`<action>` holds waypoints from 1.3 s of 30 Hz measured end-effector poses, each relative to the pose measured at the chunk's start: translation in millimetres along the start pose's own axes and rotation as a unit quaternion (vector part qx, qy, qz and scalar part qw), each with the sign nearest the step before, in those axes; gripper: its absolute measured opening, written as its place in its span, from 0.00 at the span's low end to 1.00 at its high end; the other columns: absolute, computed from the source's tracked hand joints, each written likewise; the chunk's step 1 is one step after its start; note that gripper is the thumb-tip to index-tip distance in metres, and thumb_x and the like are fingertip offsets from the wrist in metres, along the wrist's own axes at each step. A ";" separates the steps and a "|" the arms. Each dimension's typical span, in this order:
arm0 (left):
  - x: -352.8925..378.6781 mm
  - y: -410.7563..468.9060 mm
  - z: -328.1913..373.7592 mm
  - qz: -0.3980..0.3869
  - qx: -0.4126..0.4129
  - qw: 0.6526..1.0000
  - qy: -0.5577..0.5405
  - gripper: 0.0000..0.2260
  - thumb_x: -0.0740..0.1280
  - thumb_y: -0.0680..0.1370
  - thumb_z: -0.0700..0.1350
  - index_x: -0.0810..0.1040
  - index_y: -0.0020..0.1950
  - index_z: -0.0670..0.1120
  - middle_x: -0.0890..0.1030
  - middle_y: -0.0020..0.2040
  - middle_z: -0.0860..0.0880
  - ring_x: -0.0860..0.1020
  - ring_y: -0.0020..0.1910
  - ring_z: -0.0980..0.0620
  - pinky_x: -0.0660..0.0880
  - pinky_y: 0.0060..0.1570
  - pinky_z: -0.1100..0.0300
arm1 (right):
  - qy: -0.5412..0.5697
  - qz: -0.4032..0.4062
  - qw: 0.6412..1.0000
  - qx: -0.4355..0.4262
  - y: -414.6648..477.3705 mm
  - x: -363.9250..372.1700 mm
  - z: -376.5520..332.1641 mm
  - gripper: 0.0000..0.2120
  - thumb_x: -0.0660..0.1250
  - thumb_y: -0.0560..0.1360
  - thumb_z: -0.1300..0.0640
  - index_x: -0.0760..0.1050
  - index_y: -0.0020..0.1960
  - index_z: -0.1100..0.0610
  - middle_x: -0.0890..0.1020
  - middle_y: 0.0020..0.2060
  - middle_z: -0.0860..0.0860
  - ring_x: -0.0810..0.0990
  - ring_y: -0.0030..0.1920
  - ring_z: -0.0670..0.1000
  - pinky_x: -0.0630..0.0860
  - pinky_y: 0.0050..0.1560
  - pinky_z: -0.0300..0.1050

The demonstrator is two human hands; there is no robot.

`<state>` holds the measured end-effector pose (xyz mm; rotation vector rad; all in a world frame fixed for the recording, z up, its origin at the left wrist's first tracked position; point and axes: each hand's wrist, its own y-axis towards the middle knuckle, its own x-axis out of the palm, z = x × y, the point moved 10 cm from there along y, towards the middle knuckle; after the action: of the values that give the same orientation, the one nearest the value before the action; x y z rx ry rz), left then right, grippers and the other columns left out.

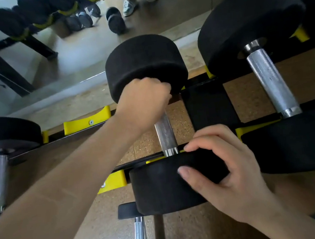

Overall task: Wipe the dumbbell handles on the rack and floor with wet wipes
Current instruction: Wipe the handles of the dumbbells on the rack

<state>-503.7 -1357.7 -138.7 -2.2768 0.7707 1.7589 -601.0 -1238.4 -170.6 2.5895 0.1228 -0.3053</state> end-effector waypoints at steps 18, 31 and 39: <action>35.7 -36.6 39.7 -0.315 0.065 0.929 -0.185 0.06 0.71 0.74 0.50 0.86 0.48 0.53 0.85 0.43 0.56 0.78 0.44 0.60 0.70 0.39 0.70 | -0.023 0.094 0.994 0.045 -4.0 -11.8 20.7 0.10 0.60 0.77 0.56 0.79 0.44 0.55 0.77 0.42 0.44 0.76 0.46 0.49 0.73 0.46 0.50; 13.5 -58.6 -50.7 0.171 -0.212 0.913 -0.305 0.08 0.72 0.74 0.42 0.85 0.52 0.46 0.74 0.48 0.53 0.73 0.43 0.62 0.65 0.46 0.78 | -0.011 0.057 0.996 0.070 0.9 -4.9 23.6 0.08 0.58 0.76 0.54 0.74 0.42 0.50 0.74 0.39 0.41 0.75 0.44 0.49 0.71 0.45 0.45; 20.2 -72.5 -56.3 0.121 -0.277 0.882 -0.362 0.05 0.76 0.70 0.41 0.84 0.40 0.52 0.82 0.37 0.57 0.77 0.36 0.61 0.73 0.40 0.64 | 0.008 0.043 0.996 0.084 5.0 -2.9 26.5 0.08 0.59 0.75 0.53 0.74 0.40 0.50 0.73 0.38 0.41 0.75 0.44 0.49 0.71 0.44 0.44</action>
<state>-416.6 -1326.0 -154.1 -1.5298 0.4329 2.9789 -608.1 -1256.3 -189.6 2.7554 -0.0080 -0.2732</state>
